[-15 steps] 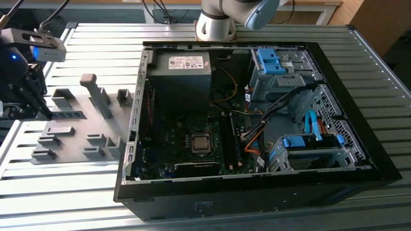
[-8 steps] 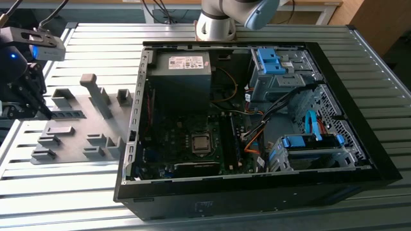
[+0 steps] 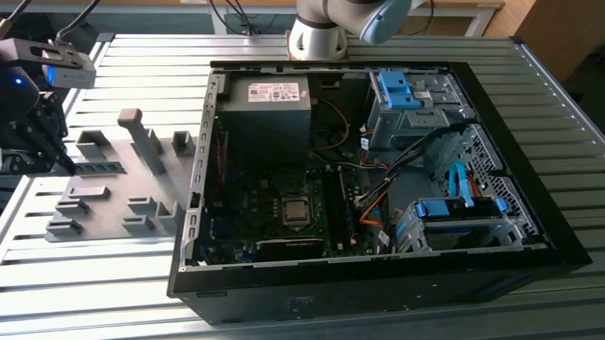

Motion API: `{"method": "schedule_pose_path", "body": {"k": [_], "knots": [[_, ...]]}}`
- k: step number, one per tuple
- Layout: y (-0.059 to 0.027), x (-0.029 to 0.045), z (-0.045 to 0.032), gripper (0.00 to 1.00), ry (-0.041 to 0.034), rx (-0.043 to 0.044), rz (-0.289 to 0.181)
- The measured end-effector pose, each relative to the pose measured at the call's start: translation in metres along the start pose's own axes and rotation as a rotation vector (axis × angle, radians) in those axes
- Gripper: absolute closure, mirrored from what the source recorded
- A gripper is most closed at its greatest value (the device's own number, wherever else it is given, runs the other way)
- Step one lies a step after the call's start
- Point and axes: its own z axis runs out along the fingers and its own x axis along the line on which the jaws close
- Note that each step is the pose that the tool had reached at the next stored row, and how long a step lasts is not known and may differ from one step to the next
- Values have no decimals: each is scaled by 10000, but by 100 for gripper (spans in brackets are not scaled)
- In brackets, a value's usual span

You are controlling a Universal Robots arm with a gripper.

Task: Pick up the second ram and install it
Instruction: 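Pick up the second ram and move it above second insertion slot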

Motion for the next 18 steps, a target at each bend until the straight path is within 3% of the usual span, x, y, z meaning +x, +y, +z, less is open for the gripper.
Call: {"method": "schedule_pose_path", "body": {"k": [12,18], "knots": [[1,0,-34,86,1,-1,0],[2,-1,-98,86,0,-1,0]]}}
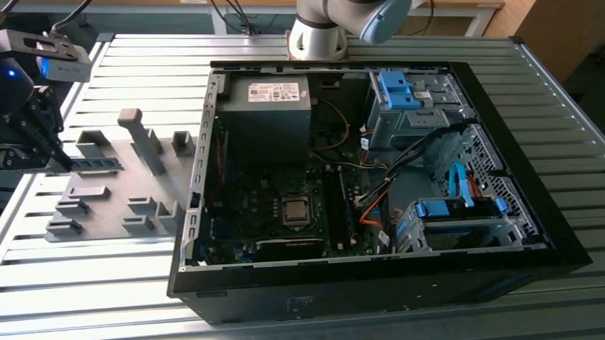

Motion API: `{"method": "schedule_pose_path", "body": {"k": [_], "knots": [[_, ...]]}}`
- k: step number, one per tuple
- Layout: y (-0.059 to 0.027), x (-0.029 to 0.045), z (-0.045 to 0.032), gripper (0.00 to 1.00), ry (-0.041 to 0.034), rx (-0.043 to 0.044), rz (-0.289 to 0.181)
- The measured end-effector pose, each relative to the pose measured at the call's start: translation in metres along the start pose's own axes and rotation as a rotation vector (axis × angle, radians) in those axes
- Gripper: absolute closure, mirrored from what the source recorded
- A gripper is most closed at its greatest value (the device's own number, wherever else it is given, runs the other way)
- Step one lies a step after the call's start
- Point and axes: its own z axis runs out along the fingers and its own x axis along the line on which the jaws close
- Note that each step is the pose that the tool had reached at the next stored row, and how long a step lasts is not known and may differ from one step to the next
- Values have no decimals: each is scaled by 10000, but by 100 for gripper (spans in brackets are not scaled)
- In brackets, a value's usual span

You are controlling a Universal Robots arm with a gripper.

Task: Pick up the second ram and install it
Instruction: 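Pick up the second ram and move it above second insertion slot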

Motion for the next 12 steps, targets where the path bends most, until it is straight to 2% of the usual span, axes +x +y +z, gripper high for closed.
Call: {"method": "schedule_pose_path", "body": {"k": [5,12], "knots": [[2,-2,-119,86,1,0,1],[5,-5,-429,86,0,0,1]]}}
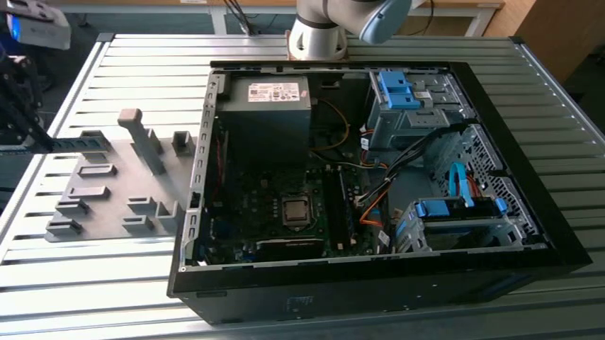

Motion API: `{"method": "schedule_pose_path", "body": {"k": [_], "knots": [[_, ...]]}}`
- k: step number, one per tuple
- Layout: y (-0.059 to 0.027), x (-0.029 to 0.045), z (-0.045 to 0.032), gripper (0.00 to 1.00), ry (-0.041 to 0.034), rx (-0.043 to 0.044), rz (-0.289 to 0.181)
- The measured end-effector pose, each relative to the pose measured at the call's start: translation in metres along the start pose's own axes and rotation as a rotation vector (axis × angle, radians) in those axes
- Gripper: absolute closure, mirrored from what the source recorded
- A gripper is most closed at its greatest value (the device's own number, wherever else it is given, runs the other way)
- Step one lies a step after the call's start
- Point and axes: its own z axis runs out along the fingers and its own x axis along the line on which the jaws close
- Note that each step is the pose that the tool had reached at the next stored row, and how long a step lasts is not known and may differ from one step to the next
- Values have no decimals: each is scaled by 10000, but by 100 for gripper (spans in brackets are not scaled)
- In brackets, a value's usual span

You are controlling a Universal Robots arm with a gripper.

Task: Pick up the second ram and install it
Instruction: 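Pick up the second ram and move it above second insertion slot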

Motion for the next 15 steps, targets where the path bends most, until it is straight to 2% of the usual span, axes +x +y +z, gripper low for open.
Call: {"method": "schedule_pose_path", "body": {"k": [15], "knots": [[9,-9,-677,86,0,-1,-1]]}}
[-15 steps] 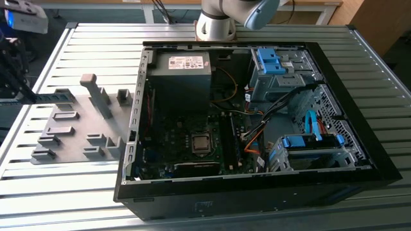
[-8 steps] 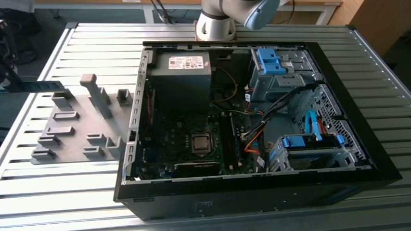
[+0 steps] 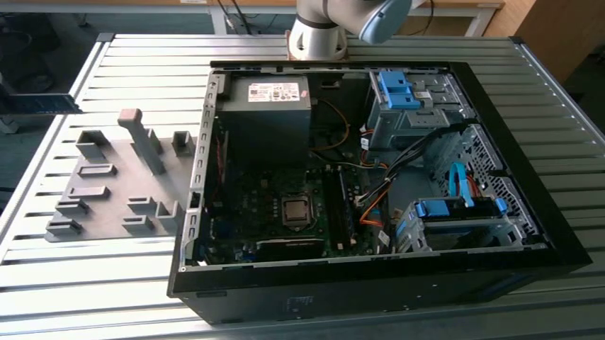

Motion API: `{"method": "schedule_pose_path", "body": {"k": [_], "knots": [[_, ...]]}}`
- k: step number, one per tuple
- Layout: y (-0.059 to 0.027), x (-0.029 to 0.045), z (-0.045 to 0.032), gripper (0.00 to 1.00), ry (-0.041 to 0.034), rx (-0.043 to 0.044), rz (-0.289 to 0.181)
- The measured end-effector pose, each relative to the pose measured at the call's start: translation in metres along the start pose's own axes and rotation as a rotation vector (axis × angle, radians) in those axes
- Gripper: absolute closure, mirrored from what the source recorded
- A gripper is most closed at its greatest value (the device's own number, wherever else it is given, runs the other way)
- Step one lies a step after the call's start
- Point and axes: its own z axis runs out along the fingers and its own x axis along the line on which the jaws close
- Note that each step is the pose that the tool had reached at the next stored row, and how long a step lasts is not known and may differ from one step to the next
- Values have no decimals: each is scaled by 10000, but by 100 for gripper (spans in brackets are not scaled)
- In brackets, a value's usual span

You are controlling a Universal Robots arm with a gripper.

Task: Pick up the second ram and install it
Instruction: 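Pick up the second ram and move it above second insertion slot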

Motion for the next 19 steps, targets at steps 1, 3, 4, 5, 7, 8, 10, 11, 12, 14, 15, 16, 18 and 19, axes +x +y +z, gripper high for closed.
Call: {"method": "schedule_pose_path", "body": {"k": [1,3,4,5,7,8,10,11,12,14,15,16,18,19], "knots": [[0,0,-18,86,0,0,0],[0,0,-18,86,-3,2,0],[0,0,-18,86,-3,1,0],[0,0,-18,86,-4,2,0],[-10,0,-20,86,-3,-1,-2],[-26,0,-19,86,-3,0,-2],[-69,-1,-20,86,-3,0,0],[-98,-1,-20,86,-2,0,-1],[-127,-2,-19,86,-3,0,0],[-176,-2,-19,86,-3,1,0],[-200,-3,-19,86,-3,1,0],[-227,-3,-19,86,-3,0,0],[-282,-4,-18,86,-3,0,-1],[-306,-4,-17,86,-4,1,0]]}}
